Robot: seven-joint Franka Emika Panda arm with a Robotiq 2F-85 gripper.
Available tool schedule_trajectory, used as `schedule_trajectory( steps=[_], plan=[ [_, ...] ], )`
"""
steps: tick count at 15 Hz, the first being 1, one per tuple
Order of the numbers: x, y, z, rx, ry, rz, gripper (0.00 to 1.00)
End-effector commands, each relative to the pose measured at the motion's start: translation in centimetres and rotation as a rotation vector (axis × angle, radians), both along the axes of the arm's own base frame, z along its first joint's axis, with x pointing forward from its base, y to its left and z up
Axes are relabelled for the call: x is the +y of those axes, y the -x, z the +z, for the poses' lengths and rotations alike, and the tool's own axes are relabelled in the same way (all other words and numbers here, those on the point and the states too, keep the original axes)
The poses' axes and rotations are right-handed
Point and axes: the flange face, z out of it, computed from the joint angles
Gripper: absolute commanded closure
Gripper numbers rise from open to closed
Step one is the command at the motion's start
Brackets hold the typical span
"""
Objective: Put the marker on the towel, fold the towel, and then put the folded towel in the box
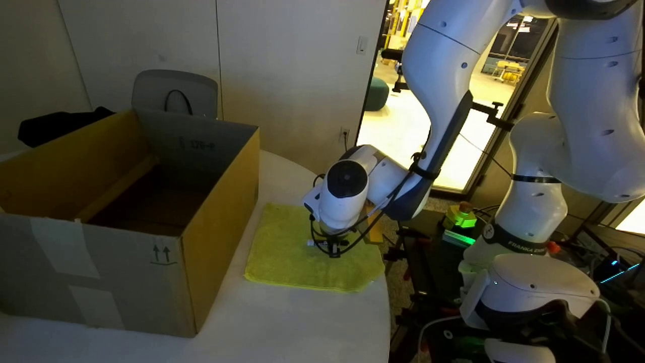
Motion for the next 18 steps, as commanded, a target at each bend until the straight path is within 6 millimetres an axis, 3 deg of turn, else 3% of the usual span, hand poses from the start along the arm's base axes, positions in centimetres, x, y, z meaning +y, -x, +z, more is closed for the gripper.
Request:
schedule_trajectory(
  steps=[1,7,8,13,18],
  plan=[
    [-0.3,-0.5,-0.4,-0.019,0.008,-0.036,0.50],
    [-0.3,-0.1,1.8,-0.066,-0.004,-0.058,0.04],
    [0.0,0.1,2.1,-0.074,-0.011,-0.051,0.00],
    [3.1,1.6,3.5,-0.112,-0.060,0.033,0.00],
    [6.9,3.0,2.3,-0.090,-0.205,0.162,0.00]
  ],
)
